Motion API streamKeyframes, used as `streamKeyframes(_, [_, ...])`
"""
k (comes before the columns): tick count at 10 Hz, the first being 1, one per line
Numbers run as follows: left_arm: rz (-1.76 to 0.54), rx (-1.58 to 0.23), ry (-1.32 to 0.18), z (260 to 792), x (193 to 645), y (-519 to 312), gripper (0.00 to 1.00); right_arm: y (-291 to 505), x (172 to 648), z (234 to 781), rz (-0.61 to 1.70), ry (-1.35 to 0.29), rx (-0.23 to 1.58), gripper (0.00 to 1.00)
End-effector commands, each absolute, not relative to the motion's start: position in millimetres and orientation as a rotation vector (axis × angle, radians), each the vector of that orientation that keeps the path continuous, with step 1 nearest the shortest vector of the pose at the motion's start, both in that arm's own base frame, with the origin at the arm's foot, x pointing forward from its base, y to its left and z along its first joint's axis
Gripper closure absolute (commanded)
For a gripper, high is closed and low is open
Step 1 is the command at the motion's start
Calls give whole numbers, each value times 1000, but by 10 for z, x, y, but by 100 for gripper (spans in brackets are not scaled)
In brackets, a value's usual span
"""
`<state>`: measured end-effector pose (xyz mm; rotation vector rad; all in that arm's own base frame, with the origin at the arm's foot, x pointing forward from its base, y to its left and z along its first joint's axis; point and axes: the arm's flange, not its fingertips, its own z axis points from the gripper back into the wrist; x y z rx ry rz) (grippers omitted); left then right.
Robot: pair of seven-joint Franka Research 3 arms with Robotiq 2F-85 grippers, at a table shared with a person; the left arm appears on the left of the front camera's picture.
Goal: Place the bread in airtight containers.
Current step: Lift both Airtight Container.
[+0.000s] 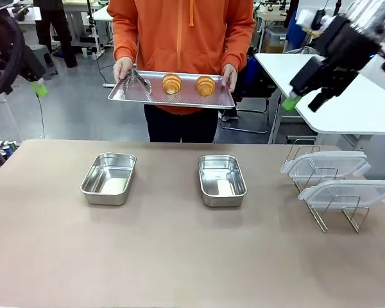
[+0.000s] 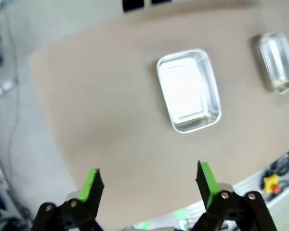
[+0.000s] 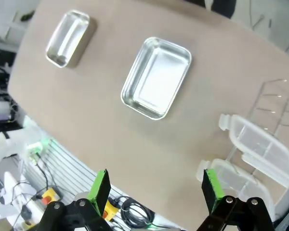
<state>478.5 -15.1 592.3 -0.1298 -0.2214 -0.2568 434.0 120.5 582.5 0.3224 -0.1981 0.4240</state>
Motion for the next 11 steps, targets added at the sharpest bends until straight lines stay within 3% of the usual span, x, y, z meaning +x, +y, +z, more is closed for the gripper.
streamKeyframes(1, [-165, -148, -216, 5764, 4732, -69, 0, 1272, 4492, 5727, 412, -235, 349, 0])
streamKeyframes(2, [-135, -142, -208, 5552, 4707, -90, 0, 1143, 4472, 5633, 445, -277, 434, 0])
streamKeyframes(3, [-200, -137, -202, 5811, 4802, -73, 0, 1315, 4415, 5719, 419, -194, 325, 0])
streamKeyframes(6, [-200, -137, -202, 5811, 4802, -73, 0, 1315, 4415, 5719, 419, -194, 325, 0])
streamKeyframes(7, [-180, -141, -201, 5737, 4808, -95, 0, 1307, 4455, 5667, 427, -204, 347, 0])
streamKeyframes(11, [-194, -59, -141, 5046, 4973, -840, 0, 2293, 4674, 5010, 283, -166, 134, 0])
